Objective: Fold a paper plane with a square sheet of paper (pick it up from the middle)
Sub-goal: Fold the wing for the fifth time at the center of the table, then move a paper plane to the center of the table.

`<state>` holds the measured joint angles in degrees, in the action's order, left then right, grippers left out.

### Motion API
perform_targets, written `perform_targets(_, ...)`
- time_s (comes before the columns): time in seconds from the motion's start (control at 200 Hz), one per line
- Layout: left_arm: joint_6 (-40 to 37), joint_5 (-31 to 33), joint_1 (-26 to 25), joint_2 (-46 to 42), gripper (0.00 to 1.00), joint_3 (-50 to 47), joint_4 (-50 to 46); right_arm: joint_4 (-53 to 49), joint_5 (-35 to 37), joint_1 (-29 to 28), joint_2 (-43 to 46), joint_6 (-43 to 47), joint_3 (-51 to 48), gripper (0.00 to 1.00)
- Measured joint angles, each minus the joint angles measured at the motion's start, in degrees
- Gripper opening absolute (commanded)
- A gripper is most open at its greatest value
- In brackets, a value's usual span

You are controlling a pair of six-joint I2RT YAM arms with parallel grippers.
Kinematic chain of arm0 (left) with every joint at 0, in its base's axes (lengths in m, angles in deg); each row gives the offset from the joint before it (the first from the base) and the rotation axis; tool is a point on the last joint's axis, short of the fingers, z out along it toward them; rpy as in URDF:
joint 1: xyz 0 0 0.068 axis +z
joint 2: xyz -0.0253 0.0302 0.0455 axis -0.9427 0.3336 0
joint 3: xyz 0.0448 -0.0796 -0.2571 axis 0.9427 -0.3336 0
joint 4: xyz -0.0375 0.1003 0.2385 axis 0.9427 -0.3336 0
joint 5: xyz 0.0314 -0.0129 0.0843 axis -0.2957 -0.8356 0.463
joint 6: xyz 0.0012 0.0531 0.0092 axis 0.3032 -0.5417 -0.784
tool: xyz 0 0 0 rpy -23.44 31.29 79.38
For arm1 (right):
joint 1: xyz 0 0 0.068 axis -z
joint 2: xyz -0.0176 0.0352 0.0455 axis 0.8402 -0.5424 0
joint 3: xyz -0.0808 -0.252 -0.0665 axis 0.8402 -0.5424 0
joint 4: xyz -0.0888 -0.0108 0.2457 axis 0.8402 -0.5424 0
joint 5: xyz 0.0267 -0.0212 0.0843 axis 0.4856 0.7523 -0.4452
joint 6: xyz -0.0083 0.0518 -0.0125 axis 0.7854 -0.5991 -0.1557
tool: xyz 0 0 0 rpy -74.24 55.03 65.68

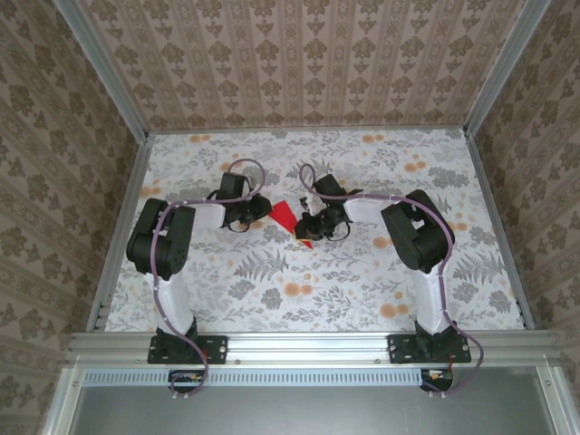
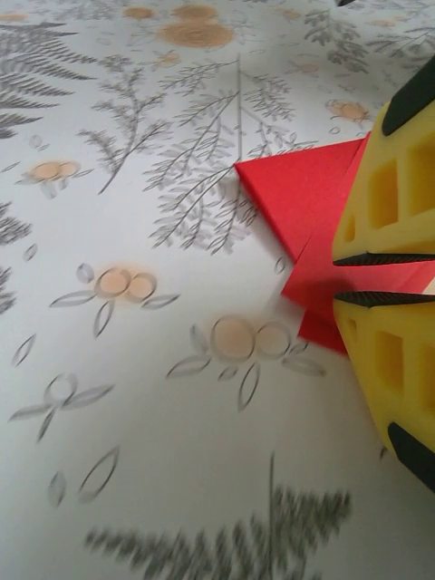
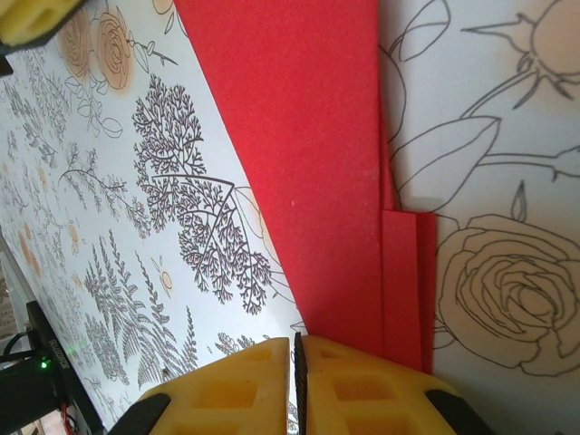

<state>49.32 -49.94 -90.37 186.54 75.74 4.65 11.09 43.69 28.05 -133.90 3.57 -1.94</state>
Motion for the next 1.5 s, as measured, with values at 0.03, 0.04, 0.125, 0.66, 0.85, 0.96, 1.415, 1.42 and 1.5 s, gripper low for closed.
perform_targets(0.03, 0.04, 0.33, 0.37, 0.00, 0.19, -0.04, 0.20, 0.17, -0.02, 0.04, 0.00, 0.00, -0.09, 0.13)
perform_targets(0.04, 0.04, 0.39, 0.48, 0.00, 0.19, -0.04, 0.28, 0.20, -0.02, 0.04, 0.02, 0.02, -0.09, 0.13)
perform_targets(0.125, 0.07, 1.31, 1.44, 0.00, 0.19, -0.02, 0.55, 0.24, -0.04, 0.04, 0.11, 0.00, -0.22, 0.13)
perform_targets(0.66, -2.67, 9.27, 0.13, -8.20, 0.44, 1.44, -11.93, -0.50, 3.67, 0.24, 10.45, -3.04, -3.56, 0.46)
perform_targets(0.85, -1.20, 13.27, -8.00, -11.91, 0.64, 5.25, -20.13, 1.92, 10.29, 2.67, 18.78, -4.35, -8.04, 0.57)
perform_targets(0.96, 0.87, 15.30, -12.68, -10.75, 0.73, 8.81, -25.38, 2.97, 13.90, 5.01, 19.23, -5.35, -11.67, 0.63)
perform_targets(1.415, 5.62, 21.90, -19.91, 4.39, 0.77, 26.69, -41.42, 3.02, 22.69, 8.55, 21.66, -7.41, -18.80, 0.66)
perform_targets(1.42, 5.62, 21.94, -19.93, 4.46, 0.77, 26.73, -41.53, 2.99, 22.71, 8.59, 21.70, -7.41, -18.82, 0.66)
perform_targets(1.5, 5.84, 22.69, -19.91, 5.29, 0.74, 27.50, -43.32, 3.06, 22.91, 8.72, 21.88, -7.56, -18.82, 0.66)
